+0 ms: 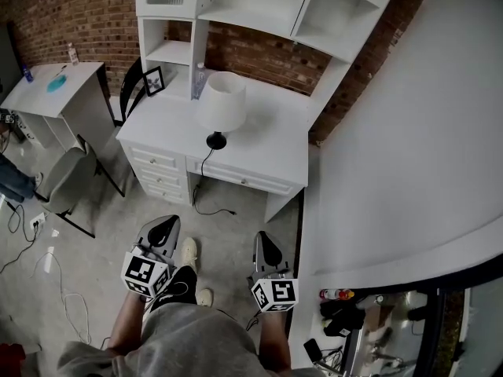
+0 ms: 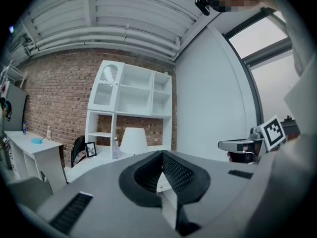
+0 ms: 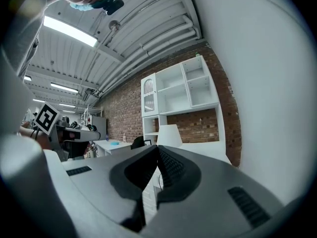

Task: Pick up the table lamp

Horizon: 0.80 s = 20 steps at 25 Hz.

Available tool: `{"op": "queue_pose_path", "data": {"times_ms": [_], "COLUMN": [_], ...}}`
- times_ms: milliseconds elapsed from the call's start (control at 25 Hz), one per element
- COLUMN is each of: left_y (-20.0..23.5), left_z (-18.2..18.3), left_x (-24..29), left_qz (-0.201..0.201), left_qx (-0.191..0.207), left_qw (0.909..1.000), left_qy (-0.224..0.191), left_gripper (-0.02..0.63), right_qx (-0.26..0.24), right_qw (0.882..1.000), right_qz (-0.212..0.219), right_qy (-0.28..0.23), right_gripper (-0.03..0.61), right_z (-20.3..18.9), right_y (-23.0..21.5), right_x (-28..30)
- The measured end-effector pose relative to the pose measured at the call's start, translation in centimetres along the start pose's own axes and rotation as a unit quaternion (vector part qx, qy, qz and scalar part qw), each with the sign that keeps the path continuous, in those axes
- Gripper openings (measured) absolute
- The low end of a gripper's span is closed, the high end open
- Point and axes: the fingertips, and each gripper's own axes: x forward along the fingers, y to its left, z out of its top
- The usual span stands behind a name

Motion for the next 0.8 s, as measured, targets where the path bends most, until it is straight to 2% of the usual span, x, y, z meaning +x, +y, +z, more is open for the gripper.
{"op": "queue_pose_path", "data": {"times_ms": [520,800], "left_y": [5.0,8.3], "left_z": [1.2,3.0], "left_x": [10.7,15.9], "left_qz": [-0.018,-0.026], "left_qx": [-0.006,-0.006], "left_qw": [0.9998,0.9996], "left_qy": [0.003,0.001], "left_gripper": [0.003,0.003], "right_qx": [-0.007,-0.018], "right_qw": [1.000,1.000], "right_qz": [-0.013,-0.013], "right_qy": [0.012,0.016], "right_gripper": [0.021,0.021], "right_z": [0.4,2.1], "right_y": [-5.0,-6.3], "right_x": [9.5,14.8]}}
